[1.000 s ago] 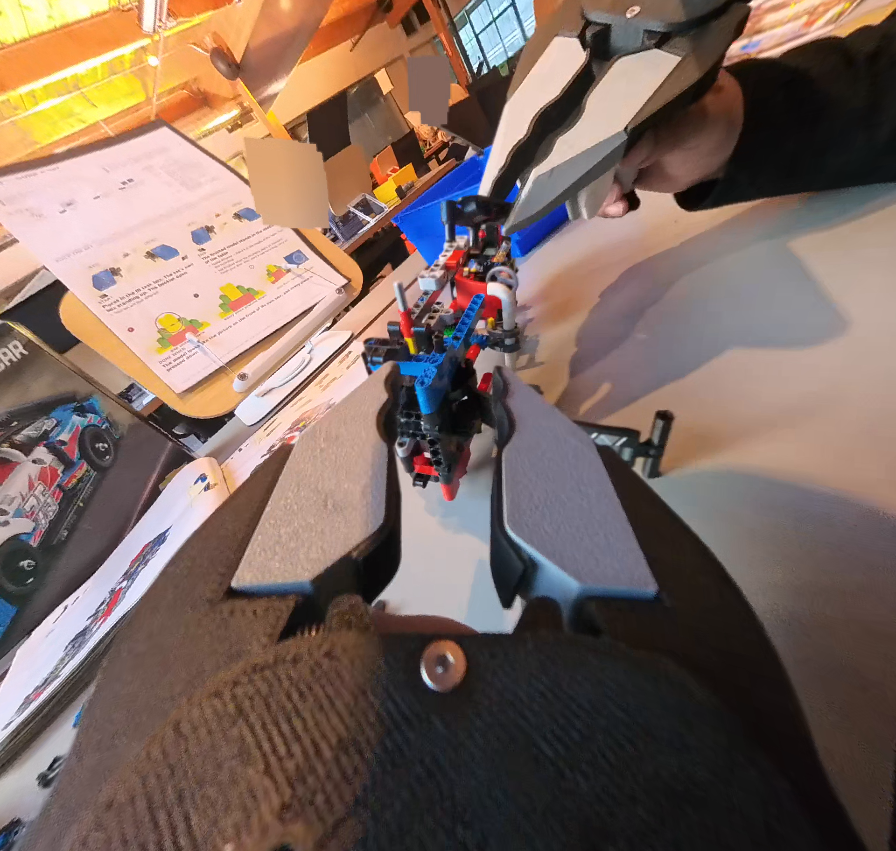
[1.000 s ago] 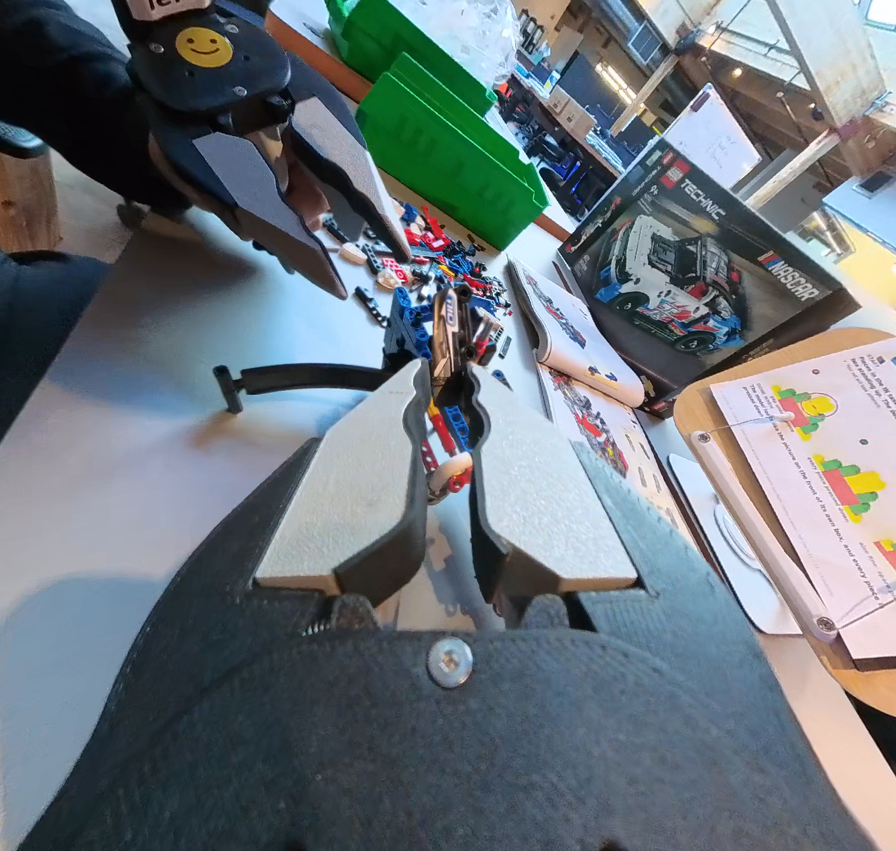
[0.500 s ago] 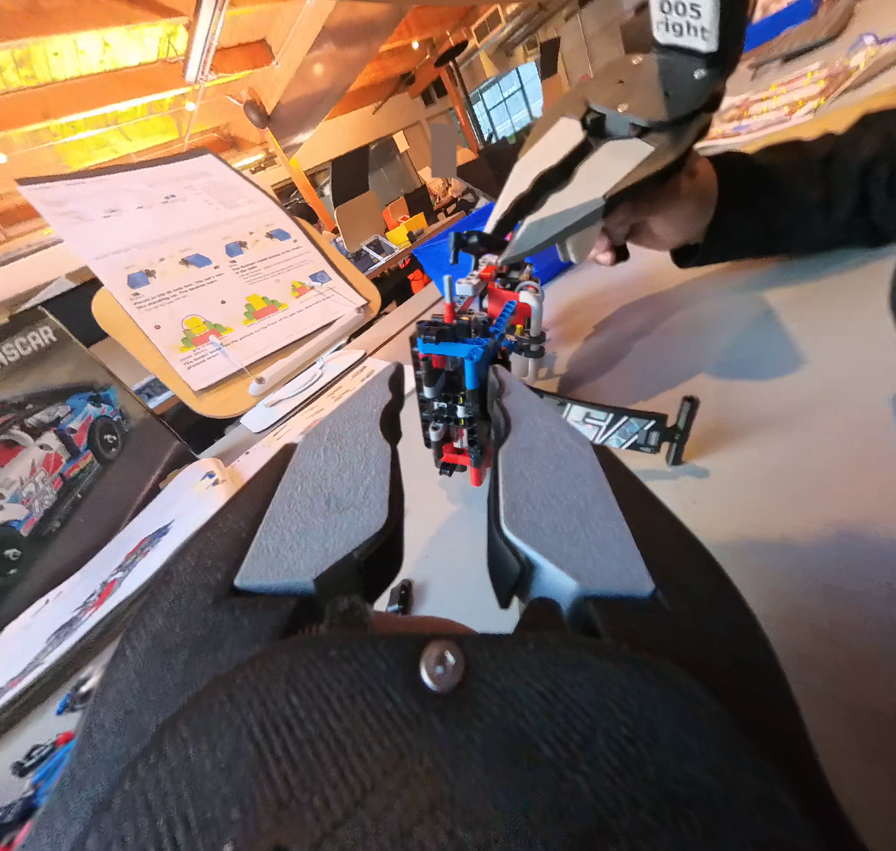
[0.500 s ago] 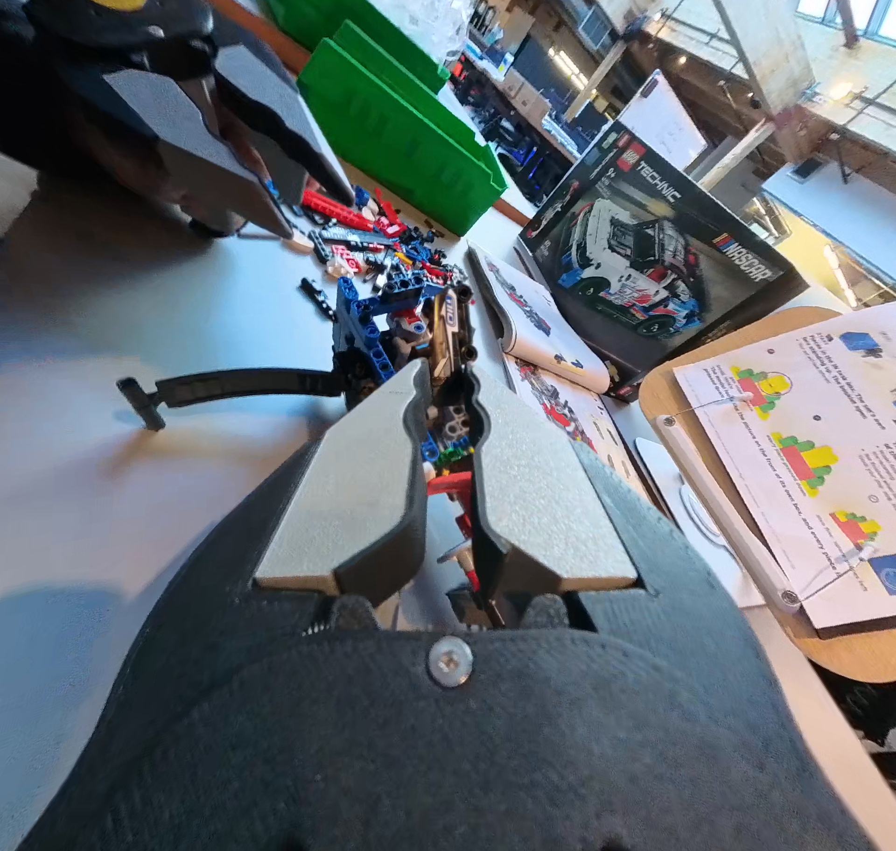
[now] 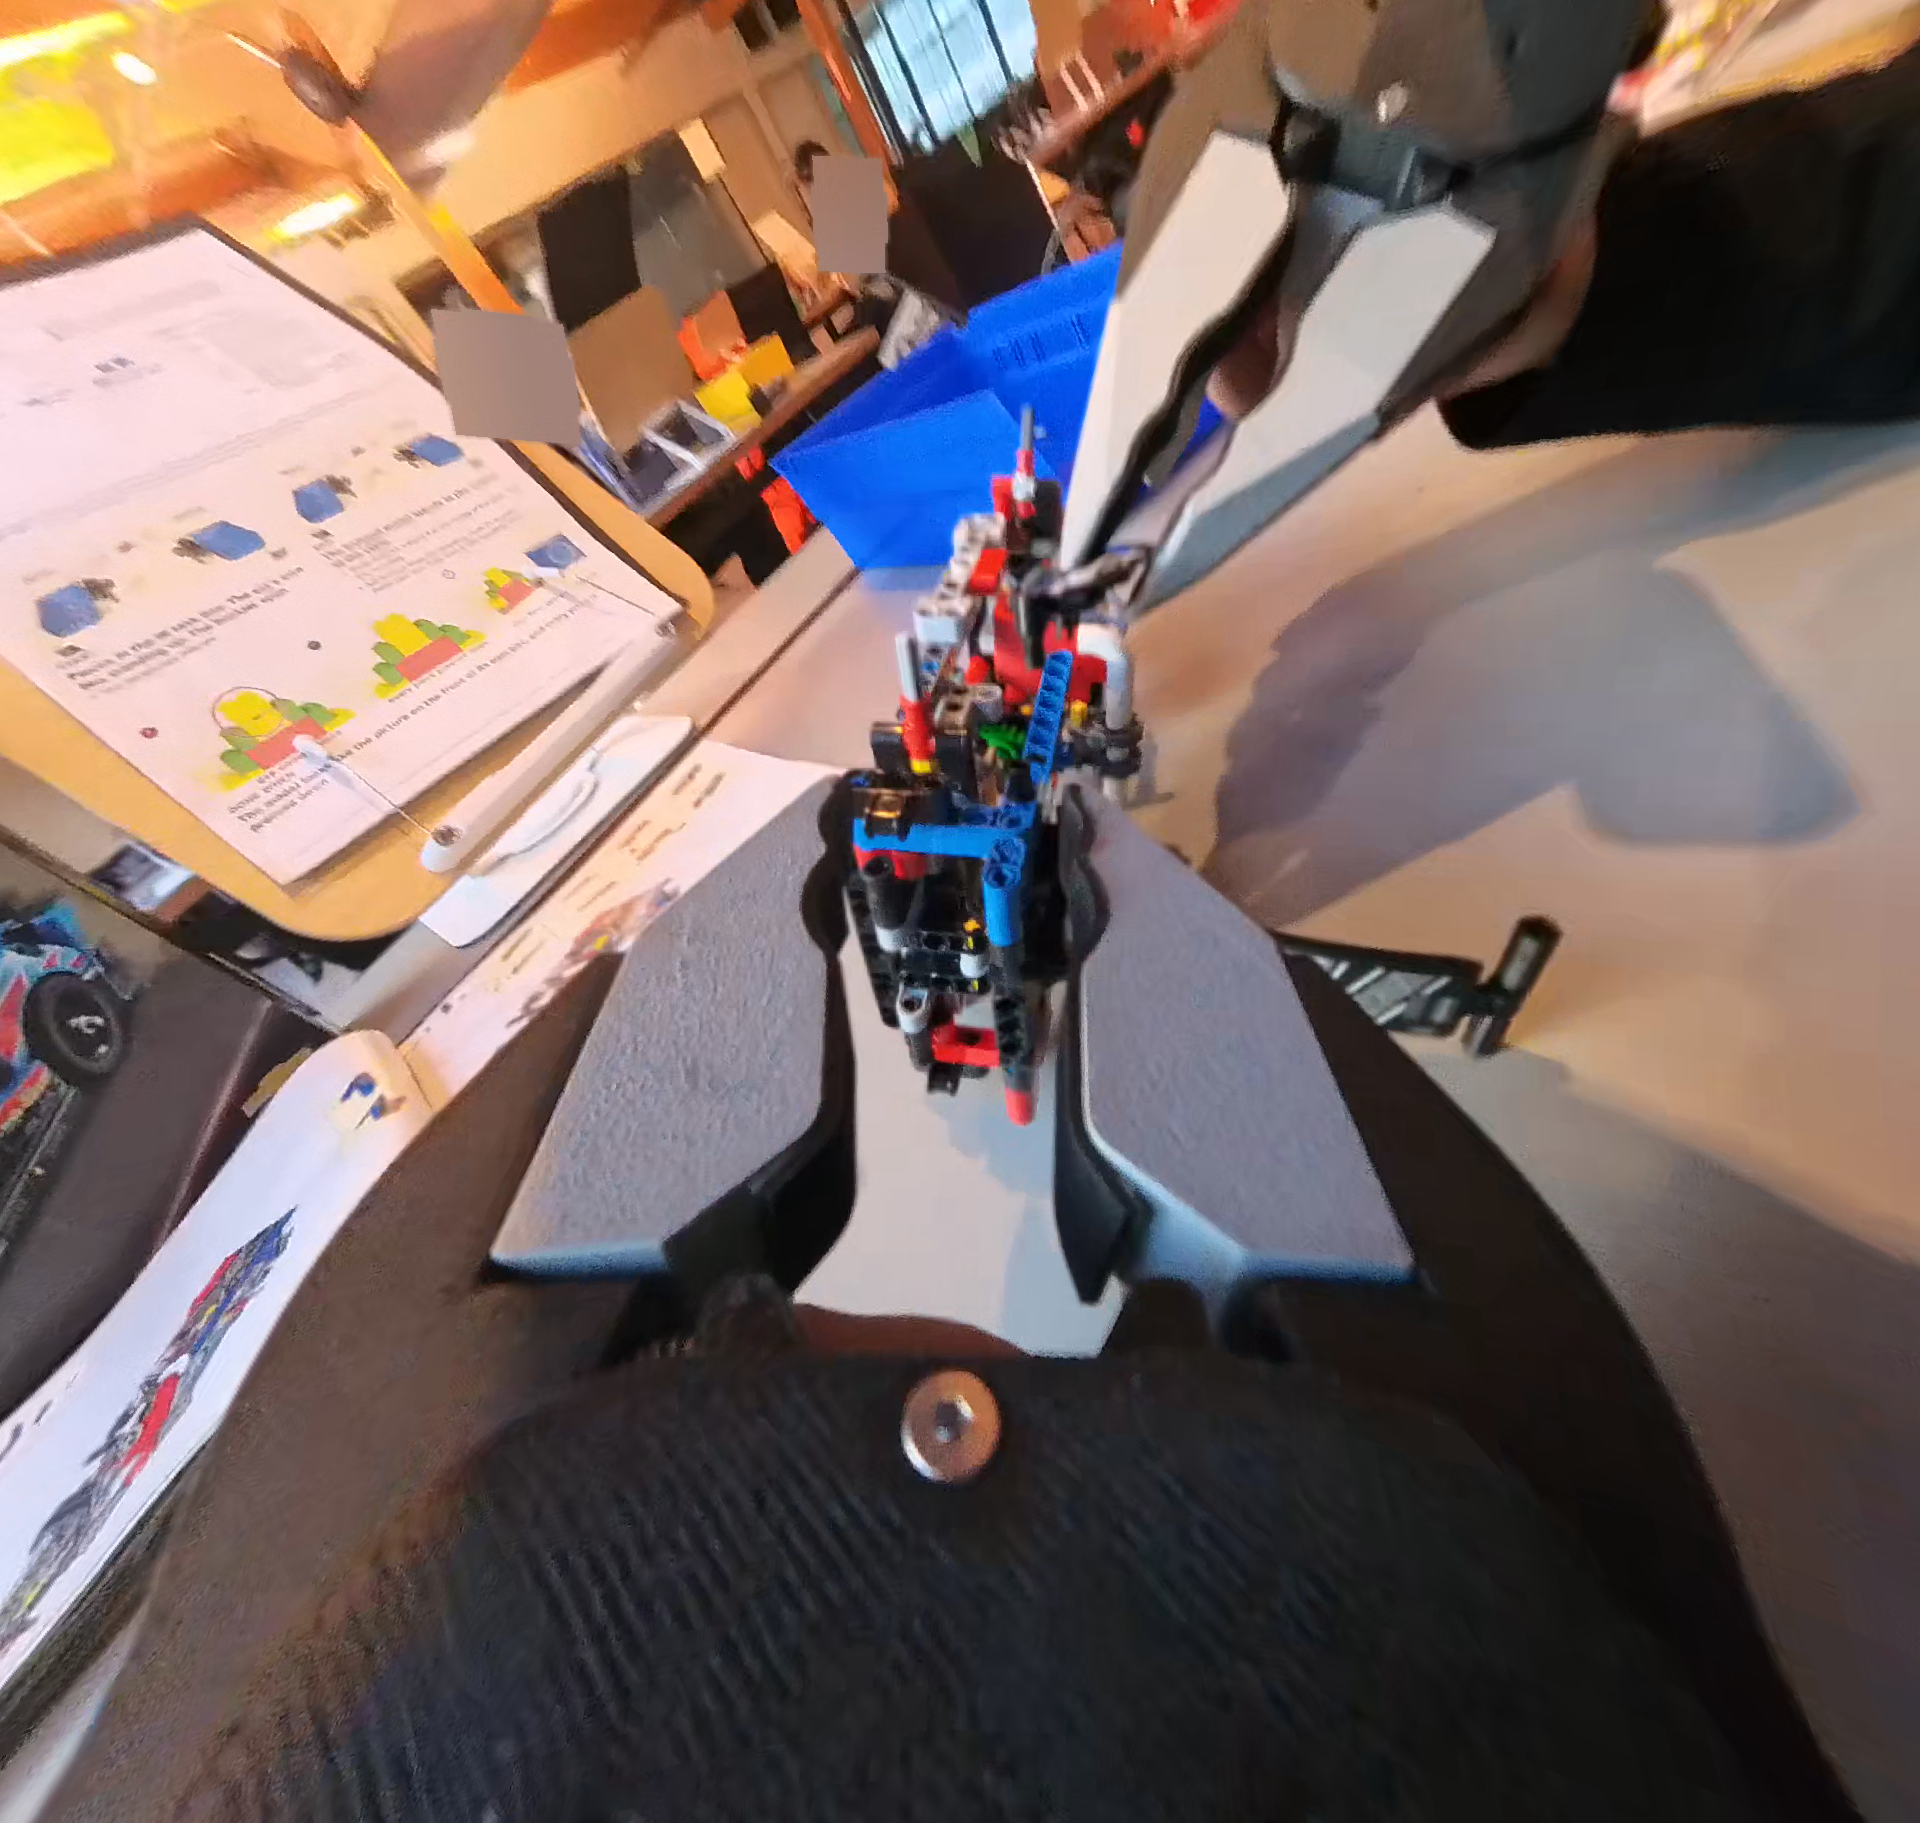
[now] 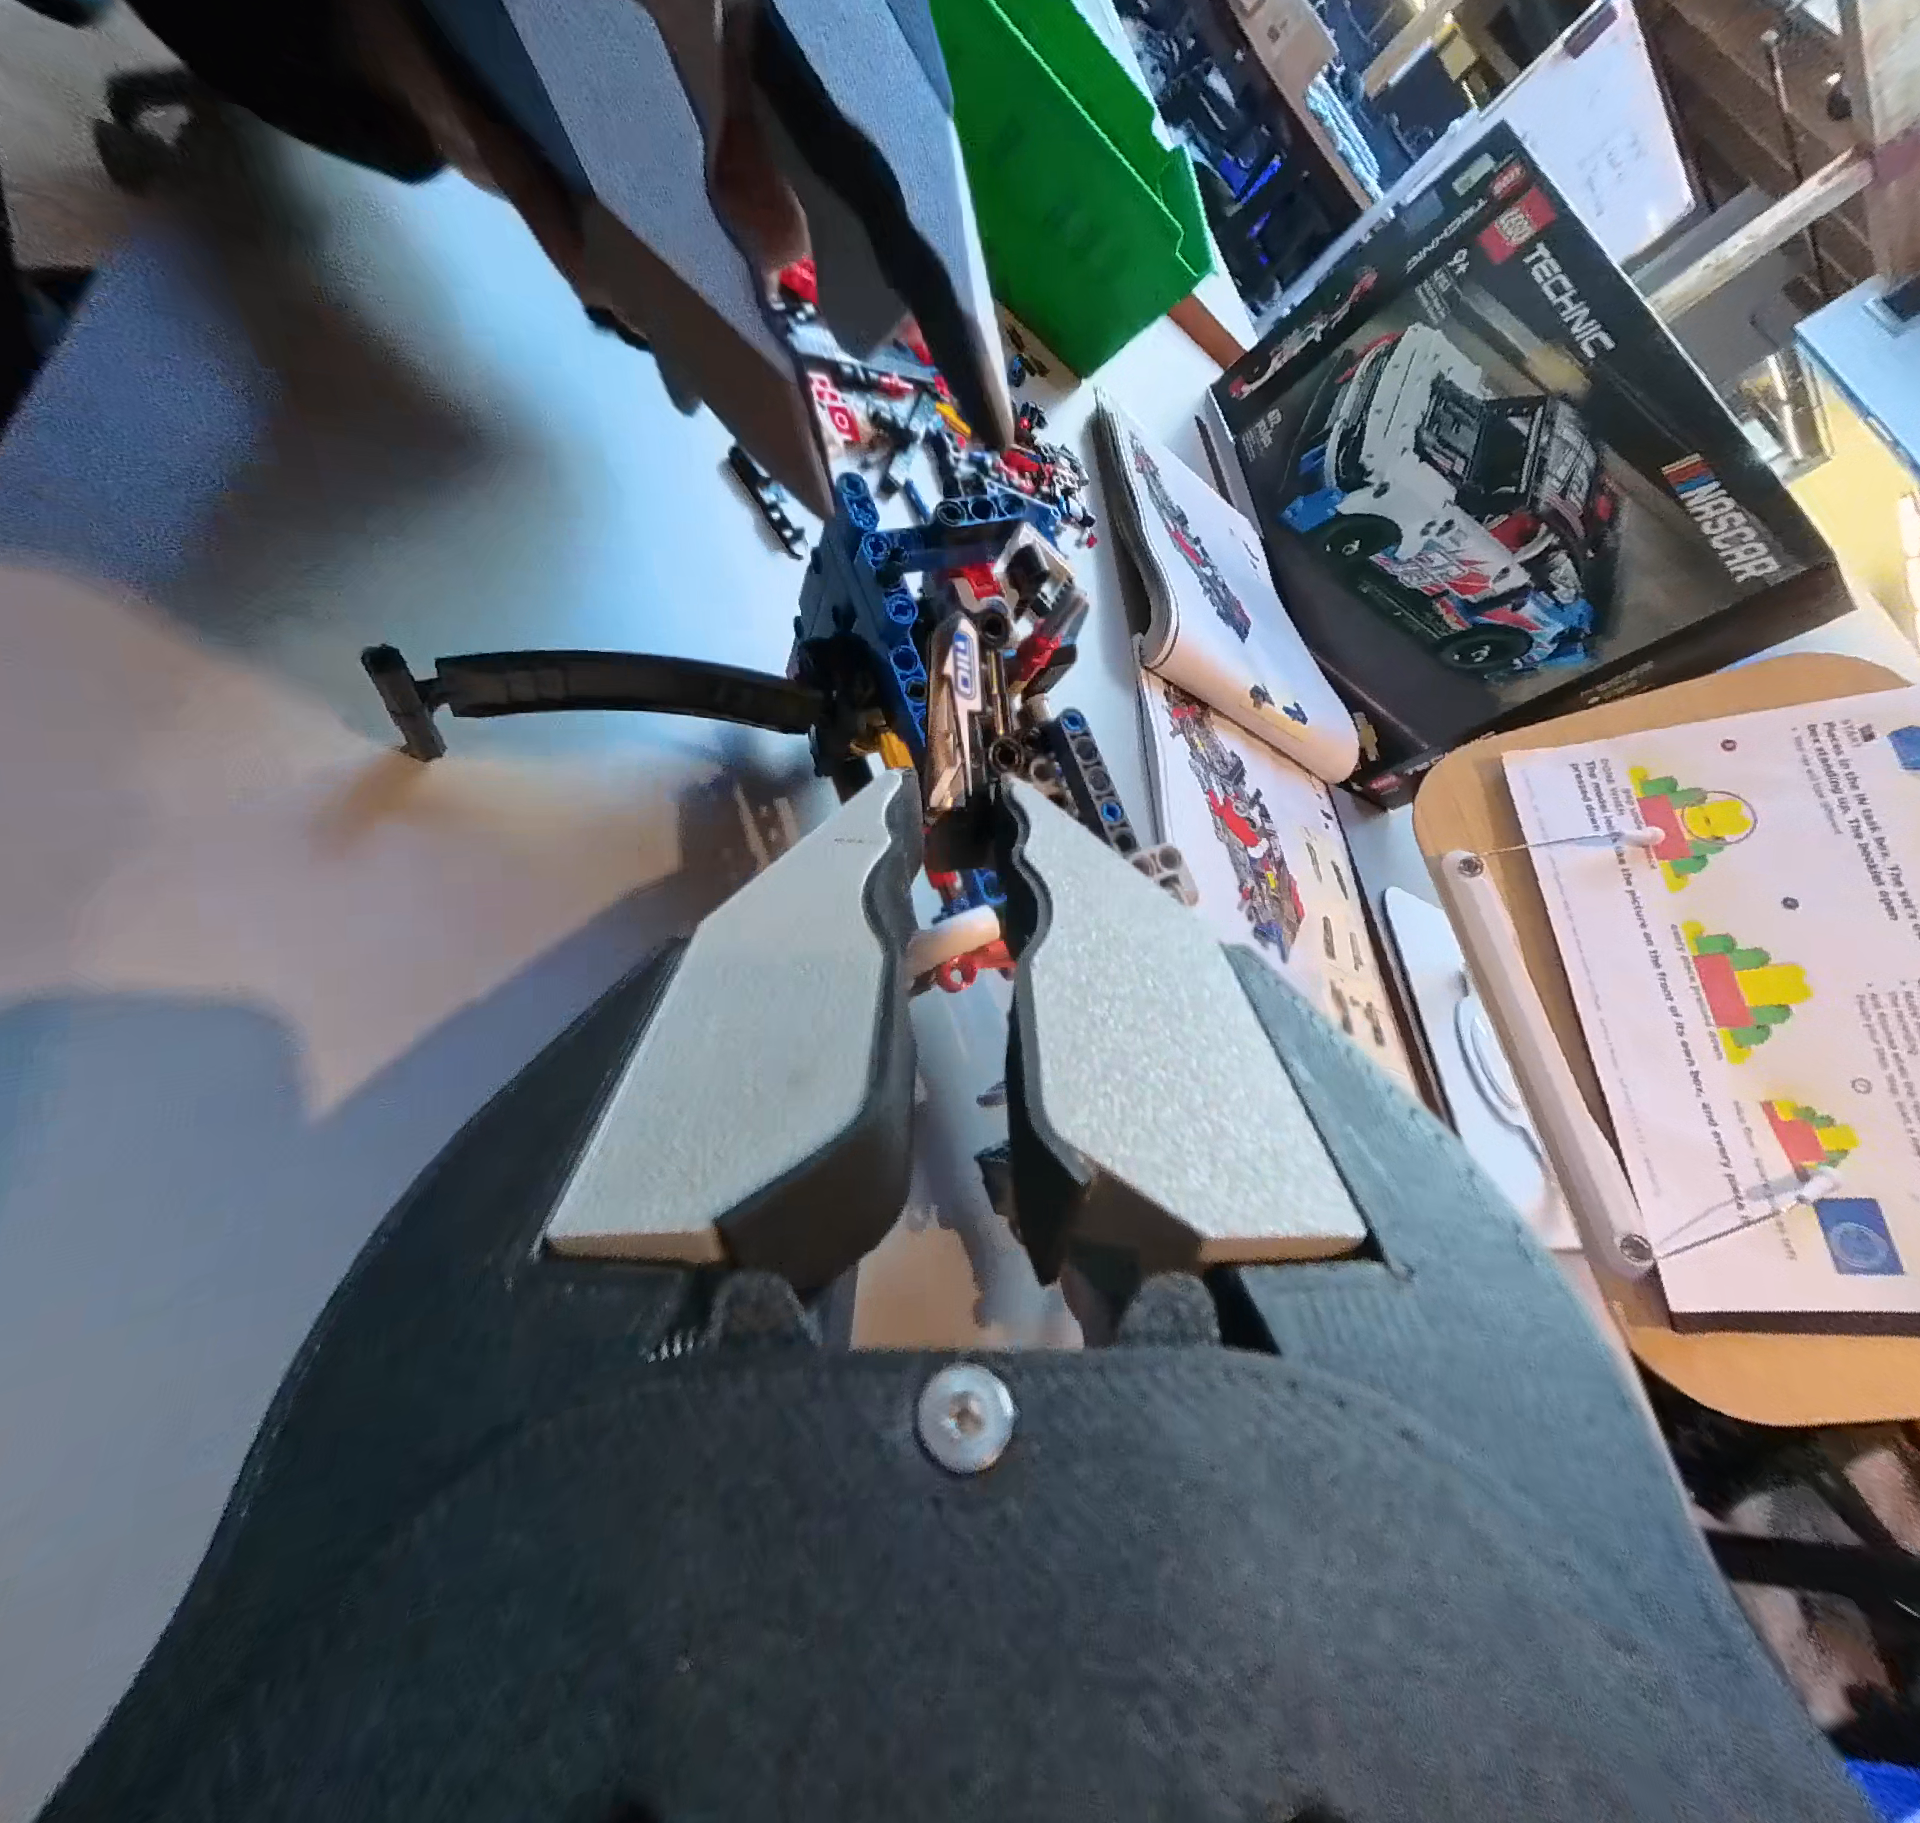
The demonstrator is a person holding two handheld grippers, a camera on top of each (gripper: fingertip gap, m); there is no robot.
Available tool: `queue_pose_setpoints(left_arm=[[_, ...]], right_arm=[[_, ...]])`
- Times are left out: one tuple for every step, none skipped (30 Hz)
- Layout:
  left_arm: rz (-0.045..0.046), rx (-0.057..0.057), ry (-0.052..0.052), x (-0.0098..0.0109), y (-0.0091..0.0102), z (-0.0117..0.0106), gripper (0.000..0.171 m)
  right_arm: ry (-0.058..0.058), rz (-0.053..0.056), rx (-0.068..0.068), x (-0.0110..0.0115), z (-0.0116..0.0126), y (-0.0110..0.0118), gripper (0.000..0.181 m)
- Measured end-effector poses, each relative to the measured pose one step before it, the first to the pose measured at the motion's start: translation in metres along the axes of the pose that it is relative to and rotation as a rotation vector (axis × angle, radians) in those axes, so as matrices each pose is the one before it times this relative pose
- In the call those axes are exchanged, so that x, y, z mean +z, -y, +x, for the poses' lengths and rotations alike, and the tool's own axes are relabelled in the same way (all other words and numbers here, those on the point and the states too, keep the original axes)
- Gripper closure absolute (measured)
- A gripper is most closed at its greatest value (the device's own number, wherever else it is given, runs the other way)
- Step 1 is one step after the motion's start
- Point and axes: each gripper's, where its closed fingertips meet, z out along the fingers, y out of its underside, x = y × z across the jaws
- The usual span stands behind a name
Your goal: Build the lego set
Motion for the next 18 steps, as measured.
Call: queue_pose_setpoints(left_arm=[[-0.03659,0.0108,-0.0269,0.00272,-0.00532,0.00063,0.136],[-0.03329,0.0140,-0.0210,0.00176,-0.00606,0.00013,0.137],[-0.02612,0.0171,-0.0095,0.00086,-0.00555,-0.00134,0.141],[-0.01032,0.0169,-0.0268,0.00060,-0.00331,0.00143,0.145],[0.00256,0.0088,-0.0207,0.00009,-0.00077,0.00052,0.145],[0.00536,0.0108,-0.0220,-0.00028,-0.00018,0.00022,0.145],[0.00408,0.0098,-0.0239,-0.00078,-0.00064,-0.00021,0.145],[0.00469,0.0104,-0.0264,-0.00124,-0.00083,-0.00041,0.145],[0.00523,0.0068,-0.0213,-0.00186,-0.00143,-0.00152,0.145],[0.00672,0.0017,-0.0199,-0.00233,-0.00207,-0.00212,0.145],[0.01272,-0.0033,-0.0219,-0.00272,-0.00228,-0.00191,0.145],[0.01658,-0.0062,-0.0229,-0.00325,-0.00202,-0.00169,0.145],[0.01773,-0.0099,-0.0235,-0.00322,-0.00163,-0.00118,0.145],[0.01129,-0.0102,-0.0200,-0.00294,-0.00090,-0.00101,0.145],[-0.00312,-0.0029,-0.0084,-0.00219,-0.00082,-0.00171,0.145],[-0.00885,0.0044,0.0052,-0.00129,-0.00015,-0.00234,0.144],[0.00551,0.0057,0.0222,-0.00116,0.00318,-0.00337,0.138],[0.02122,-0.0013,0.0180,-0.00140,0.00673,-0.00169,0.136]], right_arm=[[0.0076,0.0154,0.0056,-0.00131,0.00005,0.00227,0.172],[0.0045,0.0106,-0.0031,-0.00121,0.00060,0.00209,0.172],[0.0035,0.0055,-0.0084,-0.00049,0.00079,0.00117,0.172],[0.0033,0.0031,-0.0079,0.00025,0.00088,0.00061,0.171],[0.0059,0.0028,-0.0037,0.00097,0.00036,0.00022,0.171],[0.0094,0.0022,-0.0014,0.00171,-0.00042,0.00006,0.171],[0.0070,-0.0009,-0.0052,0.00197,-0.00059,-0.00018,0.171],[0.0001,-0.0068,-0.0121,0.00208,-0.00041,-0.00059,0.171],[-0.0049,-0.0125,-0.0188,0.00196,-0.00013,-0.00111,0.171],[-0.0078,-0.0163,-0.0216,0.00174,-0.00001,-0.00119,0.171],[-0.0140,-0.0178,-0.0184,0.00164,0.00106,-0.00140,0.171],[-0.0177,-0.0181,-0.0125,0.00180,0.00184,-0.00118,0.171],[-0.0120,-0.0128,-0.0083,0.00228,0.00094,-0.00024,0.171],[-0.0004,-0.0017,-0.0049,0.00272,-0.00111,0.00166,0.171],[0.0059,0.0075,-0.0012,0.00306,-0.00255,0.00331,0.171],[-0.0006,0.0067,-0.0007,0.00334,-0.00168,0.00323,0.171],[-0.0119,-0.0017,-0.0043,0.00332,0.00021,0.00195,0.172],[-0.0138,-0.0097,-0.0095,0.00290,0.00085,0.00092,0.171]])
